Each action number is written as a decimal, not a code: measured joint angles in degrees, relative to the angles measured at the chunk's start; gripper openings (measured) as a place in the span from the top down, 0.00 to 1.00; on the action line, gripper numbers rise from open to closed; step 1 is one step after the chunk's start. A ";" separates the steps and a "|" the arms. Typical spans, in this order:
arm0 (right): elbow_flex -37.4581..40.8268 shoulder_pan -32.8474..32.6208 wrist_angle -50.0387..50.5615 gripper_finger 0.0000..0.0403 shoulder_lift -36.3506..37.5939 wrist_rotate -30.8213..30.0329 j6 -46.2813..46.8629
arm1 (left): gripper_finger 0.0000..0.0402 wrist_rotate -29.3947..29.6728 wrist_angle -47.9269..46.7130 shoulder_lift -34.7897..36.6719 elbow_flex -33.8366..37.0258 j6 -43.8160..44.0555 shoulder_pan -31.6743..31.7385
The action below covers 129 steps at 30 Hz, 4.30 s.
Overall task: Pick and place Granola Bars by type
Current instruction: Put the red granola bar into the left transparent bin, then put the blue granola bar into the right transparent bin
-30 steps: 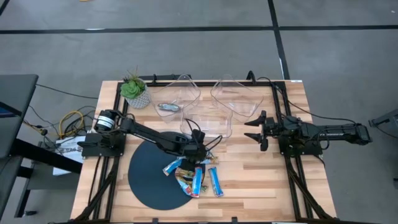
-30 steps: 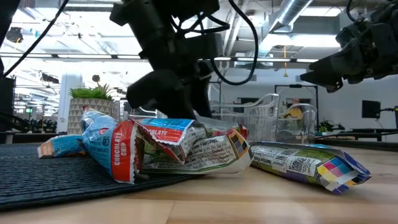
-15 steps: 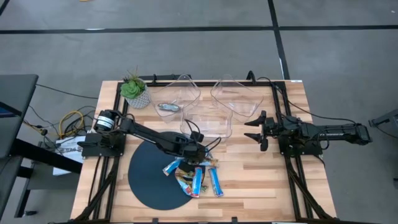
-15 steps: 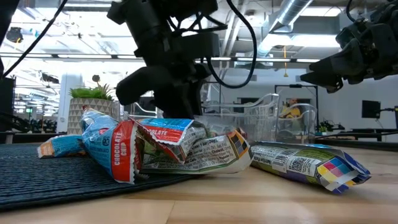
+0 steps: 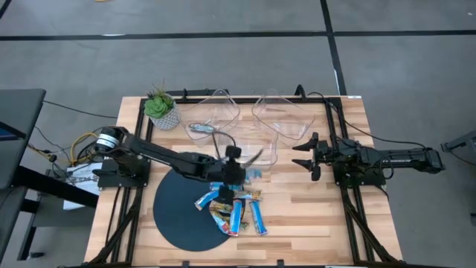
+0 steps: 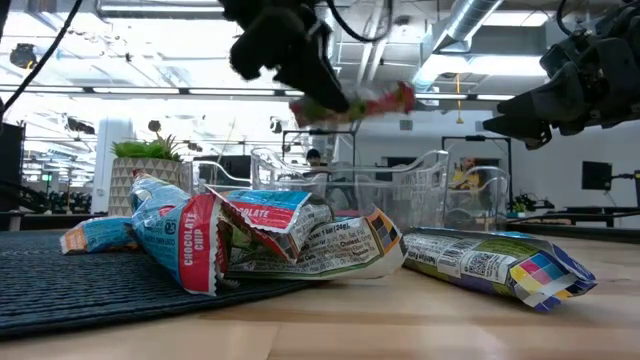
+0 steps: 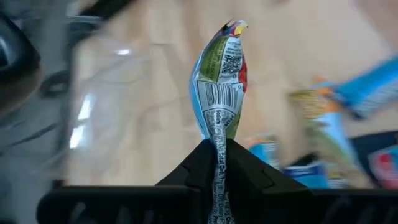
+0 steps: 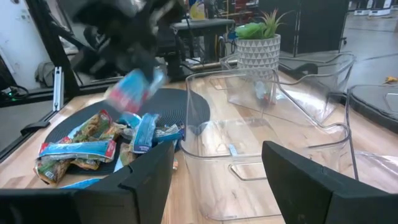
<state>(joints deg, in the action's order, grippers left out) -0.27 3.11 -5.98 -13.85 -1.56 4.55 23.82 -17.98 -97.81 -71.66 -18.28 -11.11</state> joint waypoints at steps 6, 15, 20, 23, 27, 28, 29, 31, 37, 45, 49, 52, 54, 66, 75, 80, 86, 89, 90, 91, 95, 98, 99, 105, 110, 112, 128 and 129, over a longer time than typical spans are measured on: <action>-0.01 0.00 0.00 0.41 0.00 0.00 0.00 | 0.93 6.98 -1.75 5.40 0.00 0.89 5.96; -0.02 0.00 0.00 0.41 0.02 0.00 0.00 | 0.93 14.12 -19.01 9.34 0.00 11.19 19.14; -0.02 0.00 0.00 0.41 0.00 0.02 -0.01 | 0.93 12.52 -27.03 9.33 0.04 17.28 25.45; -0.01 0.01 0.00 0.41 0.00 0.01 0.00 | 0.93 10.82 -28.55 8.58 0.05 17.54 28.11; -0.02 0.00 0.00 0.41 0.00 0.02 -0.01 | 0.93 8.51 -29.96 7.81 0.07 17.60 30.49; -0.01 0.01 0.00 0.41 0.01 0.02 0.00 | 0.93 7.95 -30.48 7.56 0.09 17.84 31.04; 0.00 0.02 0.00 0.41 0.00 0.02 0.01 | 0.93 7.97 -31.08 7.41 0.11 18.30 31.37; 0.00 0.02 0.00 0.41 0.00 0.02 -0.01 | 0.92 8.49 -30.74 6.91 0.07 18.75 31.72; -0.02 0.02 0.02 0.41 0.02 0.02 -0.01 | 0.80 9.30 -32.56 6.76 0.09 18.71 32.01; -0.02 0.02 0.02 0.41 0.00 0.02 -0.01 | 0.56 8.91 -34.14 6.76 0.09 19.69 31.51; -0.02 0.00 0.02 0.41 0.00 0.02 -0.01 | 0.50 5.40 -31.65 6.76 0.09 18.88 28.89; -0.01 0.01 0.02 0.41 0.00 0.02 -0.01 | 0.50 2.38 -29.91 6.96 0.09 18.80 25.75; -0.02 0.00 0.02 0.41 0.02 0.02 0.00 | 0.50 0.16 -29.26 7.47 0.08 19.03 22.94; 0.00 0.02 0.07 0.41 0.02 0.00 -0.01 | 0.49 -18.81 -29.41 10.46 0.04 23.07 1.88; -0.01 0.00 0.18 0.41 0.01 0.02 -0.01 | 0.49 -13.21 -24.09 8.25 3.08 21.55 -6.13; -0.02 0.00 0.44 0.41 0.07 0.02 -0.01 | 0.49 -13.86 -21.51 4.07 4.11 22.47 -5.30; 0.00 0.00 1.01 0.41 0.00 0.00 -0.01 | 0.49 -17.08 -17.58 -1.46 4.09 20.88 -4.26; 0.00 0.02 1.05 0.41 0.00 0.02 -0.01 | 0.49 -17.13 -16.51 -3.41 4.09 20.63 -4.01; -0.02 0.02 1.11 0.41 0.00 0.02 -0.01 | 0.49 -17.08 -16.11 -3.88 4.09 20.32 -3.89; -0.01 0.00 1.19 0.41 0.00 0.02 -0.01 | 0.49 -16.95 -15.70 -4.38 4.09 20.22 -3.79; -0.02 0.00 1.26 0.41 0.00 0.02 -0.01 | 0.49 -13.13 -15.17 -6.03 4.09 20.33 -3.20; -0.02 0.00 1.29 0.41 0.00 0.00 0.01 | 0.49 -11.53 -15.55 -6.61 4.09 20.27 -2.76; 0.00 0.00 1.27 0.41 0.00 0.00 -0.01 | 0.49 -11.40 -15.32 -6.88 4.06 19.95 -2.65; -0.02 0.00 1.23 0.41 0.00 0.02 -0.01 | 0.51 -11.07 -15.00 -7.40 4.04 19.37 -2.34; -0.01 0.01 1.27 0.41 0.00 0.00 0.00 | 0.61 -11.11 -15.03 -7.40 4.04 18.42 -2.28; -0.01 0.00 1.27 0.41 0.00 0.01 -0.01 | 0.68 -11.11 -14.97 -7.40 4.04 18.43 -2.28; -0.01 0.02 1.27 0.41 0.00 0.01 0.00 | 0.96 -12.00 -3.52 -3.37 4.05 16.97 -2.63; -0.01 0.02 1.27 0.41 0.00 0.00 0.01 | 0.96 -12.00 -2.44 -2.70 4.04 16.48 -2.63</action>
<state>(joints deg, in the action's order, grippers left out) -0.29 3.14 -4.71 -13.85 -1.56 4.56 11.81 -20.42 -100.50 -67.61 -1.80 -13.74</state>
